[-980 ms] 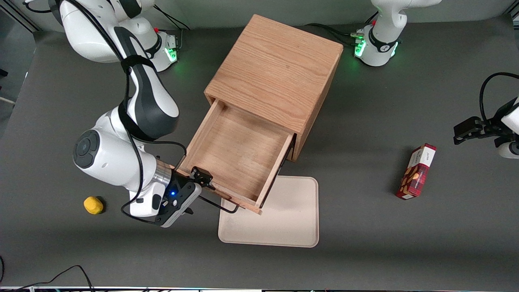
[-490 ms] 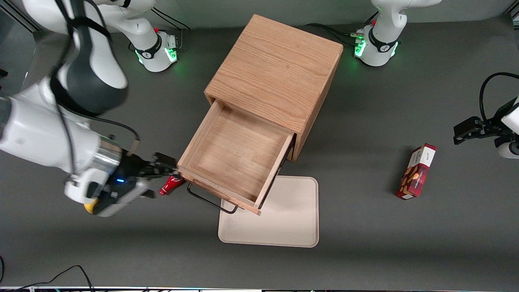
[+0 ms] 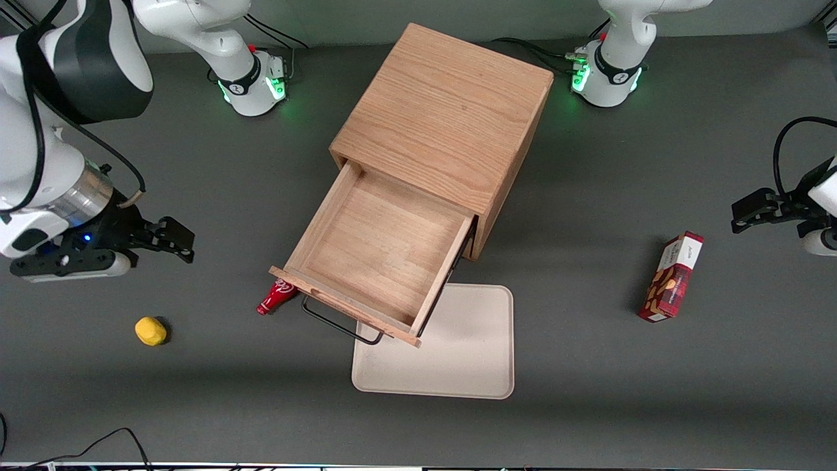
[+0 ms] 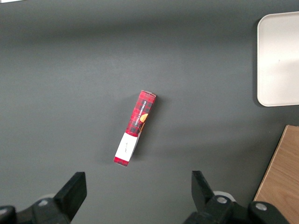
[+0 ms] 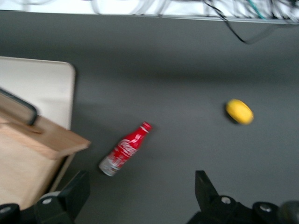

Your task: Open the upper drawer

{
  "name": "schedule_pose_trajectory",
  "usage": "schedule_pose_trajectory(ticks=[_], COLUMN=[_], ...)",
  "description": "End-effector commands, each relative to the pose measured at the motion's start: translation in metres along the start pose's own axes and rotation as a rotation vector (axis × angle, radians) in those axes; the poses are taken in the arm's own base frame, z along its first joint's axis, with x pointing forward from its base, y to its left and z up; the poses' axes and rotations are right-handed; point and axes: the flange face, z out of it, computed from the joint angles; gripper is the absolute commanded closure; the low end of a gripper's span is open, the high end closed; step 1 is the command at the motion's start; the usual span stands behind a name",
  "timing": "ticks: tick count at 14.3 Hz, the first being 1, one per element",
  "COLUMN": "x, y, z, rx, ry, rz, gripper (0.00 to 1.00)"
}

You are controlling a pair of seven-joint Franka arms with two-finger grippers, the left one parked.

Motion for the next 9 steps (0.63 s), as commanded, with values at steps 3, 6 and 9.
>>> schedule_pose_trajectory(ticks=[3,6,9], x=[-0.016,-0.011,-0.009], y=[0.071,0.080,0.099], z=[0.009,-0.004,-0.009], rx=[-0.032,-0.033,-0.039], ry=[0.020,0.037,0.044], rz=[0.145,0.170,0.184], gripper=[0.00,0.00,0.00])
